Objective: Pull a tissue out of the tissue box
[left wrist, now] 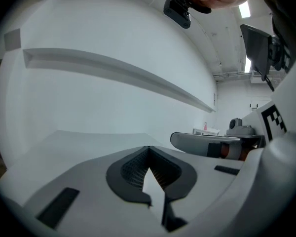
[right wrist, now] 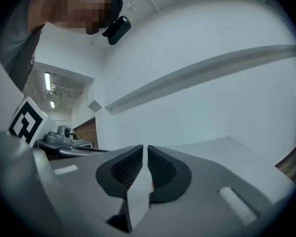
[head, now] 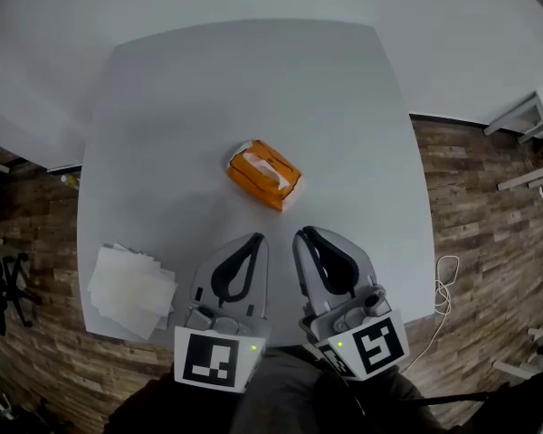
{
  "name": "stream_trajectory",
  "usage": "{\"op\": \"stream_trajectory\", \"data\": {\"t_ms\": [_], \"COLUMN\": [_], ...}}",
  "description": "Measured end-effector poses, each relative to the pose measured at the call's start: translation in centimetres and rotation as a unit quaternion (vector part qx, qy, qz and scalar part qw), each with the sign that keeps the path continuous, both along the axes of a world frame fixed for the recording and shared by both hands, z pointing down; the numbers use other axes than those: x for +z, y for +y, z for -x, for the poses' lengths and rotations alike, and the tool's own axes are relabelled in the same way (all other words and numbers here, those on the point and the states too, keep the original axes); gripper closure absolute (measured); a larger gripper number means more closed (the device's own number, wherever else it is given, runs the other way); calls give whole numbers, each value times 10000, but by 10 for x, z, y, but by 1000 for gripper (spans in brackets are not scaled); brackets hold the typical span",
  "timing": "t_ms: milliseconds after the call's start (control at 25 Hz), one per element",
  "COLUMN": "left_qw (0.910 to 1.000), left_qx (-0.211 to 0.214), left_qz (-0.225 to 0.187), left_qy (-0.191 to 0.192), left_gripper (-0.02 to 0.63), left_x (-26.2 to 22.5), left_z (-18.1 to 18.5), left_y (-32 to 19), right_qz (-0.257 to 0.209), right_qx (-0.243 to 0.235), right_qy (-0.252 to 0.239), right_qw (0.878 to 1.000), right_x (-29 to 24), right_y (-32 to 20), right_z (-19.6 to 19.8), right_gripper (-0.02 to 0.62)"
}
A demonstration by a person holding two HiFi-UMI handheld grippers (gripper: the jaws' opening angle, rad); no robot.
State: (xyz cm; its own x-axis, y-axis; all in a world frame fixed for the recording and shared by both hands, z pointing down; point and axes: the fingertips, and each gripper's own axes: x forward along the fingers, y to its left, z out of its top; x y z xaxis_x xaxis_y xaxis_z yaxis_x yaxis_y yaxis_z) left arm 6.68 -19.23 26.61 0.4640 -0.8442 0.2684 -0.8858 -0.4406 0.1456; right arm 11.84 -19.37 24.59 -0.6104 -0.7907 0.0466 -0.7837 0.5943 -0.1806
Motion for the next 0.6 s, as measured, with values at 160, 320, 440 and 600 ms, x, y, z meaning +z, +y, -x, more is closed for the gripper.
{"op": "stream_trajectory", "data": {"t_ms": [160, 320, 440, 600], "left_qw": [9990, 9965, 9953, 9939], "left_qx": [66, -1, 14, 84], "left_qz": [419, 812, 945, 1072], "left_qy": [126, 218, 223, 227], "left_gripper": [606, 606, 606, 606], "left_x": [36, 69, 88, 105], "left_z": [4, 13, 17, 19], "left_y": [-25, -47, -59, -70], "right_qz": [410, 533, 699, 736], "right_qx": [7, 15, 149, 197], "right_qy": [252, 480, 735, 967], "right_qw": [9988, 9974, 9947, 9924], "right_x": [39, 72, 95, 114], "right_y": [-25, -52, -66, -83], "right_z": [11, 18, 19, 24], "right_gripper": [560, 517, 509, 500]}}
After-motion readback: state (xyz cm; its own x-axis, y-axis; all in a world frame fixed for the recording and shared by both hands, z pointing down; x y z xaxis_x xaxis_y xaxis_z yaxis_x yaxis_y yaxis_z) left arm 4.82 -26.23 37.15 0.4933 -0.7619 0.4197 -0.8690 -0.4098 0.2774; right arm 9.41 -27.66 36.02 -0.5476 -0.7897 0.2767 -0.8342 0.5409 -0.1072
